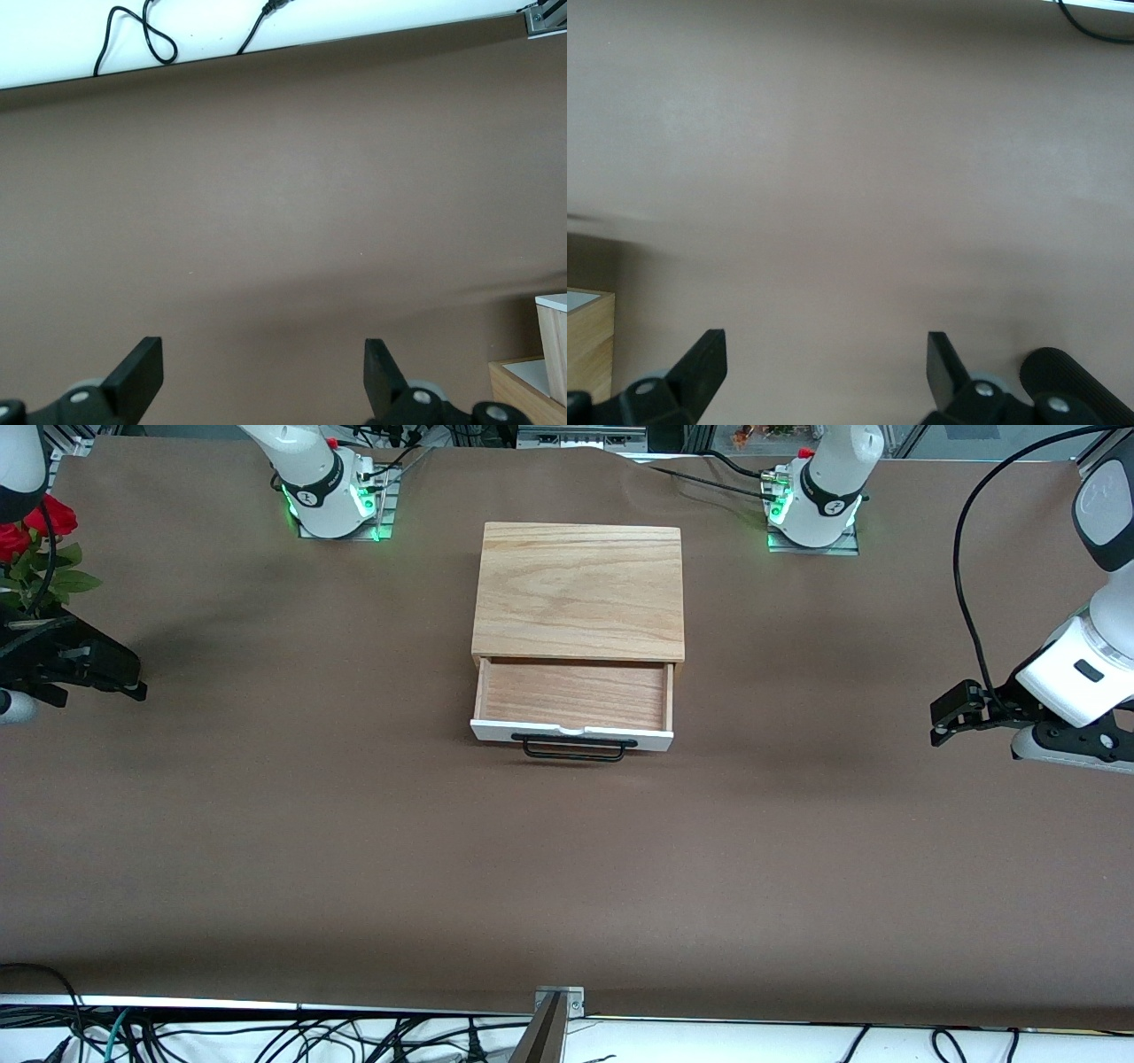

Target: Close drawer with both arms simultaneously

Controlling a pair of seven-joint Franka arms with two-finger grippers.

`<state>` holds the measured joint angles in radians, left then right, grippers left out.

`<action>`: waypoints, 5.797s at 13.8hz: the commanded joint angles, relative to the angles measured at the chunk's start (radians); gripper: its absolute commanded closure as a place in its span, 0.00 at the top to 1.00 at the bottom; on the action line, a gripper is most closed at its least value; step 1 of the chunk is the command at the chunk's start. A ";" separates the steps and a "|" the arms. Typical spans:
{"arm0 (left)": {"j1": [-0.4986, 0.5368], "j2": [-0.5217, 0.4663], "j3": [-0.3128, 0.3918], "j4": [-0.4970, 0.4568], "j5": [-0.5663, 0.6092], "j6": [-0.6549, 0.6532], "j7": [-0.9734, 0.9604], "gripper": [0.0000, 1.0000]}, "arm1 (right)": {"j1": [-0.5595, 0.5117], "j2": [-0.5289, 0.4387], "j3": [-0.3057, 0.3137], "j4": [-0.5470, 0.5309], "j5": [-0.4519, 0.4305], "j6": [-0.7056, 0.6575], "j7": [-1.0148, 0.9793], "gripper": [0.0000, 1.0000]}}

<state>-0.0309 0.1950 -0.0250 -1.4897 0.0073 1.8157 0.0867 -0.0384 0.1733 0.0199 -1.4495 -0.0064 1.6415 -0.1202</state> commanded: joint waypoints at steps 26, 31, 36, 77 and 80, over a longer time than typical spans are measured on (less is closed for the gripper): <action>0.006 0.006 -0.003 0.028 -0.006 -0.018 0.025 1.00 | -0.001 0.025 0.003 0.051 -0.021 0.004 0.008 1.00; 0.006 0.008 -0.003 0.028 -0.006 -0.018 0.025 1.00 | -0.001 0.025 0.003 0.051 -0.021 0.004 0.008 1.00; 0.006 0.006 -0.003 0.028 -0.007 -0.018 0.025 1.00 | 0.012 0.029 0.021 0.051 -0.012 0.018 0.013 1.00; -0.434 0.451 -0.056 0.022 -0.417 0.231 -0.280 1.00 | 0.519 0.500 0.032 0.044 0.364 0.363 0.059 1.00; -0.431 0.448 -0.056 0.023 -0.415 0.186 -0.280 1.00 | 0.520 0.500 0.034 0.044 0.364 0.311 0.059 1.00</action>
<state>-0.4612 0.6478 -0.0873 -1.4678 -0.3828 2.0702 -0.2064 0.4768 0.6651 0.0522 -1.4179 0.3476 2.0223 -0.0656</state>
